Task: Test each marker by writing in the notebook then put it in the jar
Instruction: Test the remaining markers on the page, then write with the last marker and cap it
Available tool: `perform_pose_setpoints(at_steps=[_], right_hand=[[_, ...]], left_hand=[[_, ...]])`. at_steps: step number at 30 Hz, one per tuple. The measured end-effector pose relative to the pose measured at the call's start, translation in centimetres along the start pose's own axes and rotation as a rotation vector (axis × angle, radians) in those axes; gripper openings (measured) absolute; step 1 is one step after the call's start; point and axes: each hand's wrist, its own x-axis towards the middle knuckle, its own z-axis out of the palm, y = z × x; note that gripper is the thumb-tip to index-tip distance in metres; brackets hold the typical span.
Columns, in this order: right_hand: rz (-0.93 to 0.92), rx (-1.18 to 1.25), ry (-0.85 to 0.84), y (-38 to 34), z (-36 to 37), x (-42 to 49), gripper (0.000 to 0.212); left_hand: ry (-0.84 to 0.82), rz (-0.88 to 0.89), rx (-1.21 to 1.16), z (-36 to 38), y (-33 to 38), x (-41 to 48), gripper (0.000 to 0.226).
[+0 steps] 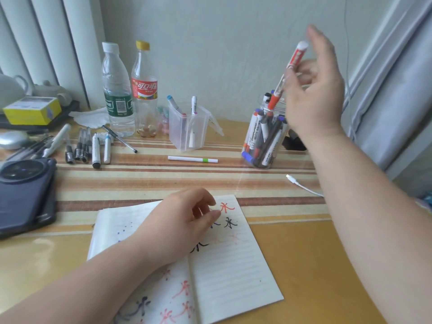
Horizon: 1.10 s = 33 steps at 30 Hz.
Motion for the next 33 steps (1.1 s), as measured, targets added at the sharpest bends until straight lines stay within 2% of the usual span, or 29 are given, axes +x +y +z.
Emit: perform_pose_setpoints(at_steps=[6,9,13,16,19,22,24,26,27,29,30,31,32,33], right_hand=[[0.083,-0.107,0.051,5.1,1.1,2.3,0.045],[0.165,-0.224,-0.063,6.7,1.7,1.5,0.039],[0.281,-0.445,-0.202,7.6,1.7,1.0,0.046],[0.368,-0.614,-0.336,7.2,1.6,1.7,0.041],[0.481,-0.604,-0.474,6.8,1.3,1.7,0.050],[0.538,-0.549,-0.509,6.7,1.1,1.4,0.053],[0.507,-0.616,-0.540,6.9,1.1,1.7,0.059],[0.464,-0.695,-0.474,7.1,1.5,1.8,0.057],[0.389,-0.705,-0.375,6.8,1.7,1.4,0.054],[0.083,-0.587,-0.156,5.0,2.7,-0.2,0.044],[-0.067,-0.508,-0.147,3.8,3.6,-1.3,0.037],[-0.158,-0.446,-0.262,2.7,4.7,-2.6,0.029],[-0.165,-0.410,-0.465,1.8,6.2,-3.9,0.024],[-0.098,-0.414,-0.698,1.0,7.7,-5.2,0.024]], left_hand=[[-0.042,0.025,0.059,0.1,-0.3,0.1,0.008],[-0.047,0.032,0.071,0.2,-0.4,0.1,0.009],[-0.047,0.046,0.078,0.1,-0.4,0.1,0.010],[-0.045,0.051,0.083,0.2,-0.4,0.1,0.010],[-0.038,0.046,0.081,0.2,-0.3,0.2,0.010],[-0.043,0.039,0.080,0.1,-0.1,0.1,0.009],[-0.045,0.035,0.086,0.1,0.0,0.1,0.008],[-0.036,0.030,0.079,0.0,0.0,0.1,0.008],[-0.027,0.027,0.068,0.0,0.0,0.1,0.008],[-0.002,0.018,0.038,0.0,0.1,0.1,0.006],[0.013,0.010,0.023,-0.1,0.1,0.2,0.004],[0.032,0.000,0.006,-0.1,0.1,0.2,0.005],[0.053,-0.014,-0.013,-0.2,0.1,0.3,0.009],[0.075,-0.028,-0.030,-0.3,0.0,0.3,0.013]])
